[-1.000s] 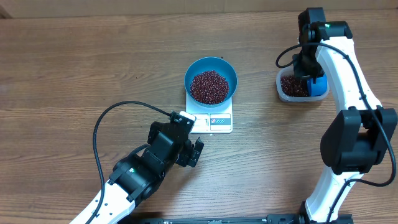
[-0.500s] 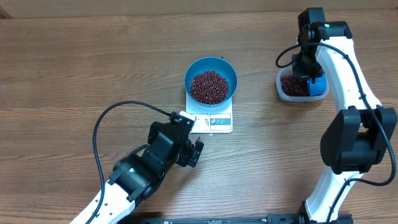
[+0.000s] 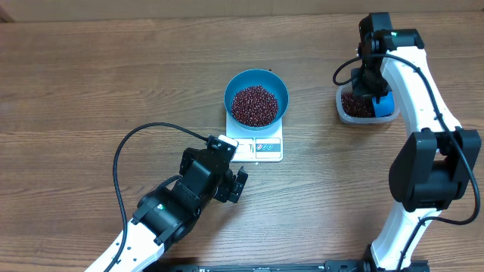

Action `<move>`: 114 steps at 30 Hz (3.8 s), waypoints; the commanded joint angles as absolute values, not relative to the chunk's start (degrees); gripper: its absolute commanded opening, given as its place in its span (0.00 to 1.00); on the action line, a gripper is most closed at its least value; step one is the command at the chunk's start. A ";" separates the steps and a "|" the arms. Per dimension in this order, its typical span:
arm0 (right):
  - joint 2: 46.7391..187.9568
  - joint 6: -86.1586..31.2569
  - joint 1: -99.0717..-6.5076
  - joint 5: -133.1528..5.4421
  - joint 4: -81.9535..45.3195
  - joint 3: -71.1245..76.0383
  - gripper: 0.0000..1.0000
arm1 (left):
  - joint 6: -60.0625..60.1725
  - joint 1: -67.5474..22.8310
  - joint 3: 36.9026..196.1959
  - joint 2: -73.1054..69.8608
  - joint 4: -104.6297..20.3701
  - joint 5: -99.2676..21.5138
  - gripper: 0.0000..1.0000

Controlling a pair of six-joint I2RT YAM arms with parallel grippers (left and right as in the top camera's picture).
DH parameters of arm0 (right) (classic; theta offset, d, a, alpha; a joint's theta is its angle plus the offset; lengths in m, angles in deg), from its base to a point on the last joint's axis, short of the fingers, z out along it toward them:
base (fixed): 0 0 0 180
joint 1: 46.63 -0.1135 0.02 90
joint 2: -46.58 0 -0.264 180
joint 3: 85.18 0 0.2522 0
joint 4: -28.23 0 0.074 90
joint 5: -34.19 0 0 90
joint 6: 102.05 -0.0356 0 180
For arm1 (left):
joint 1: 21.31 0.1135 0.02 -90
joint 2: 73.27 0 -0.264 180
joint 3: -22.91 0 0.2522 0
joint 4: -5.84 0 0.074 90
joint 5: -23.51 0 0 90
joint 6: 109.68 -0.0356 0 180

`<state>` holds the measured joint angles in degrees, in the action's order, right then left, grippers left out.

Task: Scoop item into bowl and weigh 150g on scale
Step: 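Lower the scoop into the red beans with the right gripper, then drag the blue scoop through the beans in the tub to fill it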

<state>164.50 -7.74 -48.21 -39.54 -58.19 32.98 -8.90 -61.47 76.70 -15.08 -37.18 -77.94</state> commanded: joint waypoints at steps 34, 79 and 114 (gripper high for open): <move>166.27 -5.46 -41.17 -69.22 -59.38 33.61 0.04 | -7.89 -61.82 76.25 -14.77 -37.09 -78.92 1.00; 166.27 0.72 -26.73 -94.51 -60.58 33.55 0.04 | -7.89 -61.84 76.25 -14.77 -37.46 -78.92 1.00; 166.25 6.67 -19.16 -101.57 -67.59 33.72 0.04 | -7.89 -61.84 76.25 -14.77 -37.46 -78.92 1.00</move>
